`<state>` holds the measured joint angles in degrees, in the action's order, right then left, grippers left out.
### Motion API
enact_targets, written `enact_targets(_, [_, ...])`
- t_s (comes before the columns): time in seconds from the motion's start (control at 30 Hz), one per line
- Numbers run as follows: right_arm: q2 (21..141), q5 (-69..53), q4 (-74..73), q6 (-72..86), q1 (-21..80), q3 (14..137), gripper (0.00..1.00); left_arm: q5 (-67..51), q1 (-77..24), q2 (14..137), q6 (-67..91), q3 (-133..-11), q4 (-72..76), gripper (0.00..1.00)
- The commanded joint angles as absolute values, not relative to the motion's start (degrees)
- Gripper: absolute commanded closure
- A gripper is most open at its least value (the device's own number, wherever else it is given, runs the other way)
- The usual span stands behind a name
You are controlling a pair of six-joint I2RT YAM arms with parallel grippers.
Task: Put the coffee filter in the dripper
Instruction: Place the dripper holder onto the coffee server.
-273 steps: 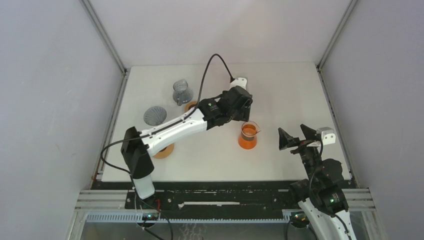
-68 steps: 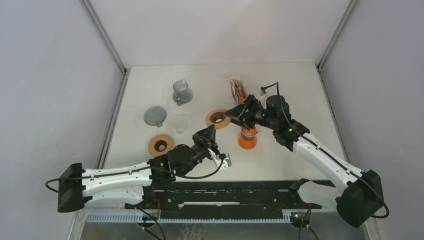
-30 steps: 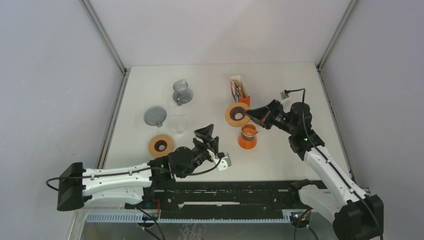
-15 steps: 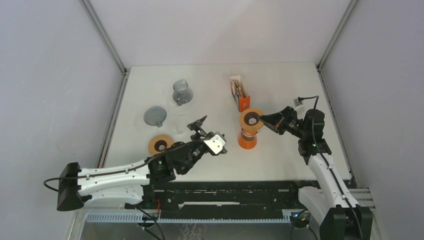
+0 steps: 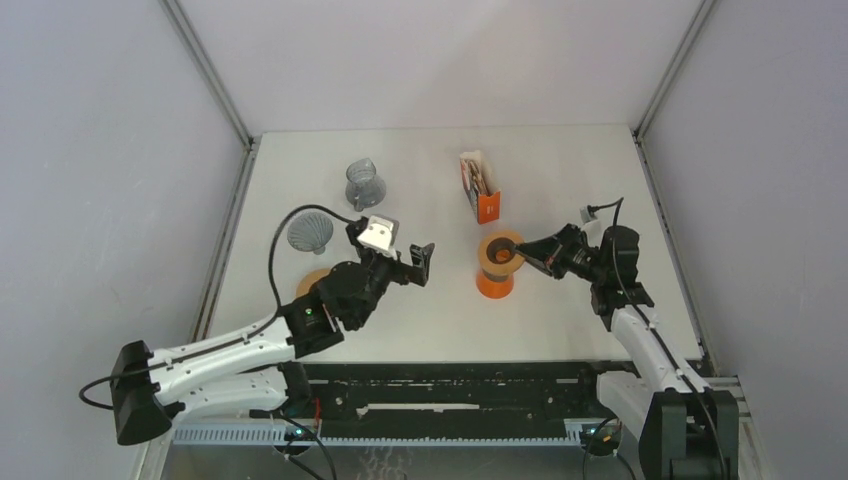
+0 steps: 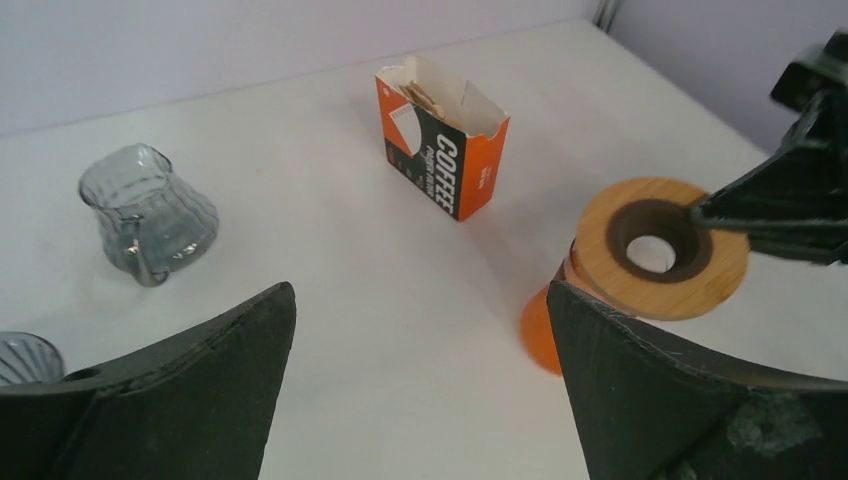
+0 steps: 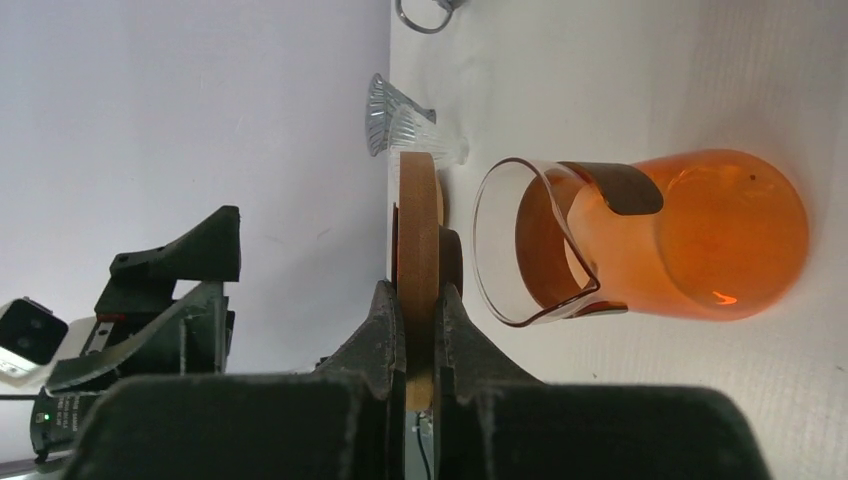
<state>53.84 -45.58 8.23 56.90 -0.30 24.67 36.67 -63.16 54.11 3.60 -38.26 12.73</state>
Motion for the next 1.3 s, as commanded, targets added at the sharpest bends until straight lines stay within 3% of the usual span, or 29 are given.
enact_targets(0.0, [54.8,-45.8,15.2,55.2,-0.3,24.2,1.0,33.0,-59.7,52.6,19.2,-39.4,13.2,0.0])
enact_targets(0.7, [62.7,-44.8,23.1,55.2,1.2,22.2,1.0,26.3,-57.2,60.5,29.5,-38.5,17.0,0.01])
enact_targets(1.27, [59.3,-42.2,13.4,48.7,1.0,23.8,0.75,23.6,-57.2,63.9,30.7,-40.5,17.0,0.02])
